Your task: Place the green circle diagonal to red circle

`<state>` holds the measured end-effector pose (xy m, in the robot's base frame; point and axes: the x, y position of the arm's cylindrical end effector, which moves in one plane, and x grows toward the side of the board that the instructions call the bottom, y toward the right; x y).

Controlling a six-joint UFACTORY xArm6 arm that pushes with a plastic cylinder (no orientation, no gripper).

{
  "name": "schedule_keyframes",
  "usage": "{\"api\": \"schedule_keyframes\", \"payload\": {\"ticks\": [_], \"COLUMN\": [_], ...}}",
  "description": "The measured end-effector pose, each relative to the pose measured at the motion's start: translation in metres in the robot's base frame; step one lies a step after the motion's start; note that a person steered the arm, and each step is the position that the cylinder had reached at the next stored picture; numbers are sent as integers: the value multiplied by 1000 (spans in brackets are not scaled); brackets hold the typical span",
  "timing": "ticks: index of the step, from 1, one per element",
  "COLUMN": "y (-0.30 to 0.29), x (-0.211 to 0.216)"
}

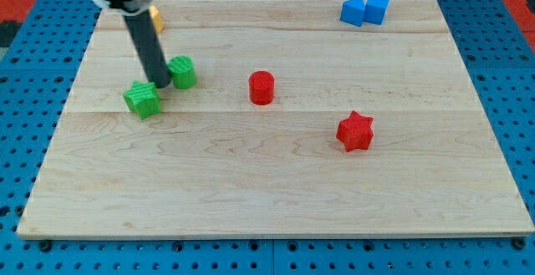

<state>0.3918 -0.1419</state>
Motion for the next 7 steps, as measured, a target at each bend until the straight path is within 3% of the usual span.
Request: {"api": "schedule_keyframes", "payload": {"ticks": [2,4,5,7], "y": [-4,95,83,142], "x": [16,23,2,2]}}
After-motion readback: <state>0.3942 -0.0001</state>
